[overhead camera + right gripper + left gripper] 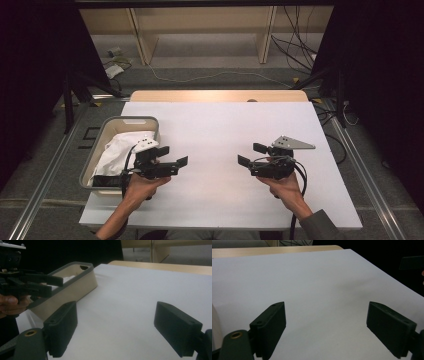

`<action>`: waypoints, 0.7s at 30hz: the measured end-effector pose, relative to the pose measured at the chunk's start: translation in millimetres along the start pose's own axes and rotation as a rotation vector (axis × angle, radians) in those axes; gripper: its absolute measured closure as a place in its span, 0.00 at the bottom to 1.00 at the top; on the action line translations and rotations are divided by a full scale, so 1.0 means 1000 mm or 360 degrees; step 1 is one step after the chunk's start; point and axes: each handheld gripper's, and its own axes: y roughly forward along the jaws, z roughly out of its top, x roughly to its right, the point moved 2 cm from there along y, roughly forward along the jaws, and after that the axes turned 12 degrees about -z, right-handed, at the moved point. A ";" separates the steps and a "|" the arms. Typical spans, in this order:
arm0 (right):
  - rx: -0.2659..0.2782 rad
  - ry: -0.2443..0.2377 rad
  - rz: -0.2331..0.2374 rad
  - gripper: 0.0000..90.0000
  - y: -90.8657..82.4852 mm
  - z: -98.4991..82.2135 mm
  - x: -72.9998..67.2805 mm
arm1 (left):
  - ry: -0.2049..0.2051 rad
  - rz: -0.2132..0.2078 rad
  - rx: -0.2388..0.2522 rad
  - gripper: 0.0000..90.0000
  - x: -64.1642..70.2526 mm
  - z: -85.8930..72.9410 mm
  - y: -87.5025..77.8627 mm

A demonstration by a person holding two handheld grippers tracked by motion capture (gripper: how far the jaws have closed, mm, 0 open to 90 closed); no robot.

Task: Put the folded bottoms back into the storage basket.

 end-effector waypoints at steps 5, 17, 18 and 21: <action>0.0006 -0.0003 -0.0006 0.19 -0.003 -0.002 0.000 | 0.0057 -0.0017 0.0002 0.17 0.005 -0.004 0.002; 0.0039 -0.0044 0.0024 0.11 -0.010 -0.007 -0.002 | 0.0142 -0.0094 0.0049 0.17 0.016 -0.012 -0.001; 0.0042 -0.0053 0.0022 0.11 -0.011 -0.007 -0.002 | 0.0153 -0.0106 0.0058 0.17 0.017 -0.012 -0.001; 0.0044 -0.0056 0.0021 0.11 -0.013 -0.009 -0.004 | 0.0170 -0.0136 0.0062 0.16 0.020 -0.015 -0.003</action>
